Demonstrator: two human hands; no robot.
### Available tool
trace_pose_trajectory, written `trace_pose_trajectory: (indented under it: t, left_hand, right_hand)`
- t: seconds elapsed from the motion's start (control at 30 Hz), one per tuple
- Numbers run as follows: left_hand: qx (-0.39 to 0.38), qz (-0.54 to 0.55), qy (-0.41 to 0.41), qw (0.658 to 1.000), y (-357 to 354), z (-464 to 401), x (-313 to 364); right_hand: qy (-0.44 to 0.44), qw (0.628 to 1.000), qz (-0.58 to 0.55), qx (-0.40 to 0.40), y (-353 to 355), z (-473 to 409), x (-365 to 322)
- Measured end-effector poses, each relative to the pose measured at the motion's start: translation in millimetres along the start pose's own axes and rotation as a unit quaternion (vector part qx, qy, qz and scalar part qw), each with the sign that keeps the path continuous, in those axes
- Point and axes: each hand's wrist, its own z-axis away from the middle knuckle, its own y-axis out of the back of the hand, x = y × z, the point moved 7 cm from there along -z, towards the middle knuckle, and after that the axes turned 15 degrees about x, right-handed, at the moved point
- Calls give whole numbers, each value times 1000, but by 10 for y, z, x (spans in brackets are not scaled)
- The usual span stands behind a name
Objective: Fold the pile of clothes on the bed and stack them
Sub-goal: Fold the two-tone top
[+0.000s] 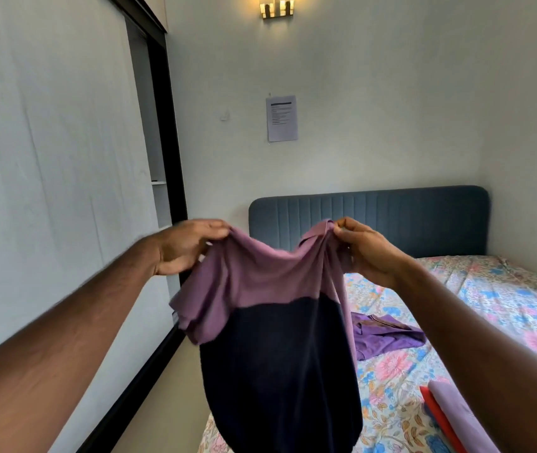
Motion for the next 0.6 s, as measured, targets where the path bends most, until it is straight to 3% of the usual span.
trace_pose_trajectory:
  t: [0.07,0.1,0.2,0.27,0.37,0.6]
  left_hand:
    - [-142,-4,17,990,-224,127,-64]
    - [-158,-13,18,987,-286,128,-92]
    - [-70,-121,-36,989,-394,20,-166]
    - [-100,-160,-33,981,-651,46,-274]
    - [-140,-135,-11,981,-951,101,-462]
    - [-146,-19,3,989,-1093,191,-785]
  right_hand:
    - [-40,990,-132,-12,-155,-14,-55]
    - [-48,983,-176,-16,-245,-10,-99]
    - [-58,964,-253,-54,-577,19,-231]
    - [-66,954,-278,-88,-777,66,-349]
    - [-57,957,-265,-102,-924,72,-545]
    - [-18,977,-205,57,-493,-258,-720]
